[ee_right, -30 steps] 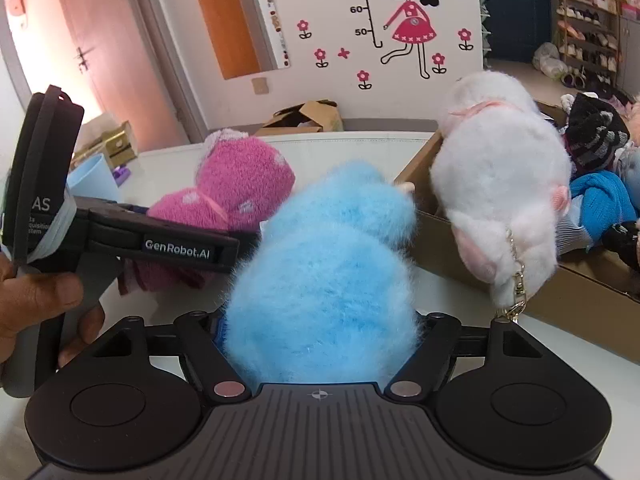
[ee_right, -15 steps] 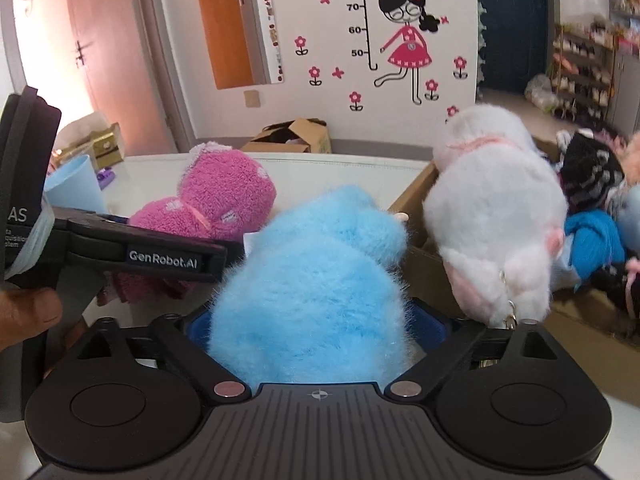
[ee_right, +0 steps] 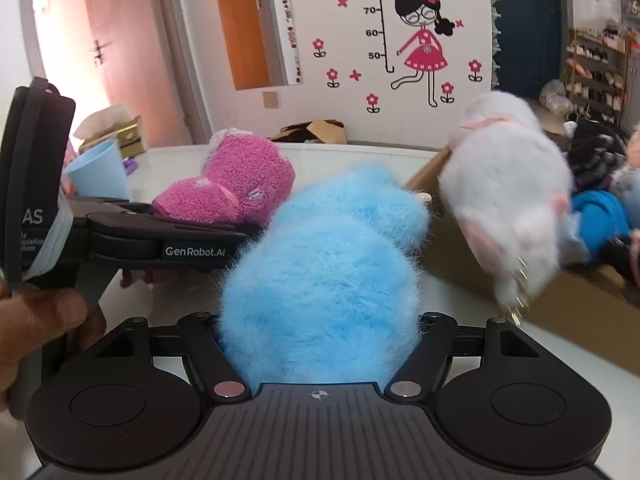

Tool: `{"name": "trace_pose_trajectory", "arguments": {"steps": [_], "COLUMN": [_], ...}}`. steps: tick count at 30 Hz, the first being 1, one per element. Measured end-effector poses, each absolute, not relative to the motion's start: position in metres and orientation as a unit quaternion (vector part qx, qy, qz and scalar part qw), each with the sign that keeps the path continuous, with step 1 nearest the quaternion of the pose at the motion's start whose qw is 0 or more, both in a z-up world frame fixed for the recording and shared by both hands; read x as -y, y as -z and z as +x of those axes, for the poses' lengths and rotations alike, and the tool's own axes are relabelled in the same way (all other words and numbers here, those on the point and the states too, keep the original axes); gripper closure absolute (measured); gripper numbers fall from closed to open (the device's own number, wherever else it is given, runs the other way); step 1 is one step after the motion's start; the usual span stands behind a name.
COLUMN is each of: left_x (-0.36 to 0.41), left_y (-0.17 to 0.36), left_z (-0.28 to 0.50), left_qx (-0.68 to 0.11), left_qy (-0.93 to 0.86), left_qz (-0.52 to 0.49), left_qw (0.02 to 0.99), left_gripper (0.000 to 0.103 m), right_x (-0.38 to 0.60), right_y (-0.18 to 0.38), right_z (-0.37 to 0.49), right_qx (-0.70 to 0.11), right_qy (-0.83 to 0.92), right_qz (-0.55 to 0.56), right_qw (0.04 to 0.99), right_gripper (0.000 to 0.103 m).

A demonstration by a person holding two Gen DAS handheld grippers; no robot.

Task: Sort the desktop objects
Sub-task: 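Grasp the pink fleece toy with the left gripper while the right grasps the light-blue plush, then lift the pink fleece toy with the left gripper while the right lifts the light-blue plush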

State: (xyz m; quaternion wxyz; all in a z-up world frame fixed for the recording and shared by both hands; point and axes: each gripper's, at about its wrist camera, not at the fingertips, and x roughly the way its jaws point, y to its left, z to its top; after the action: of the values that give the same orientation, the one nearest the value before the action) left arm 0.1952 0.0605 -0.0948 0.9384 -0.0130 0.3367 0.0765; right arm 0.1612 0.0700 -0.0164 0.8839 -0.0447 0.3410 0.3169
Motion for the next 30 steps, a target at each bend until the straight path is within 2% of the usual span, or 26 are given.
{"name": "trace_pose_trajectory", "arguments": {"steps": [7, 11, 14, 25, 30], "left_x": [-0.054, -0.056, -0.06, -0.055, -0.055], "left_y": [0.094, 0.094, 0.089, 0.103, 0.107], "left_z": [0.17, 0.173, 0.176, 0.217, 0.21], "left_qx": [-0.335, -0.336, -0.334, -0.37, -0.356], "left_qy": [-0.061, -0.069, -0.073, -0.076, -0.078], "left_qz": [-0.024, -0.019, -0.031, -0.028, -0.025], "left_qw": [0.94, 0.939, 0.939, 0.925, 0.931], "left_gripper": [0.034, 0.014, 0.0, 0.001, 0.0], "right_x": [-0.031, -0.023, -0.022, -0.036, -0.047], "right_y": [0.006, 0.012, 0.007, 0.008, 0.013], "right_z": [0.124, 0.121, 0.119, 0.132, 0.13], "right_qx": [-0.344, -0.345, -0.33, -0.301, -0.281], "right_qy": [-0.309, -0.302, -0.297, -0.278, -0.28], "right_qz": [-0.049, -0.047, -0.051, -0.074, -0.112], "right_qw": [0.885, 0.887, 0.895, 0.909, 0.911], "right_gripper": [0.027, 0.024, 0.016, 0.014, 0.0]}}
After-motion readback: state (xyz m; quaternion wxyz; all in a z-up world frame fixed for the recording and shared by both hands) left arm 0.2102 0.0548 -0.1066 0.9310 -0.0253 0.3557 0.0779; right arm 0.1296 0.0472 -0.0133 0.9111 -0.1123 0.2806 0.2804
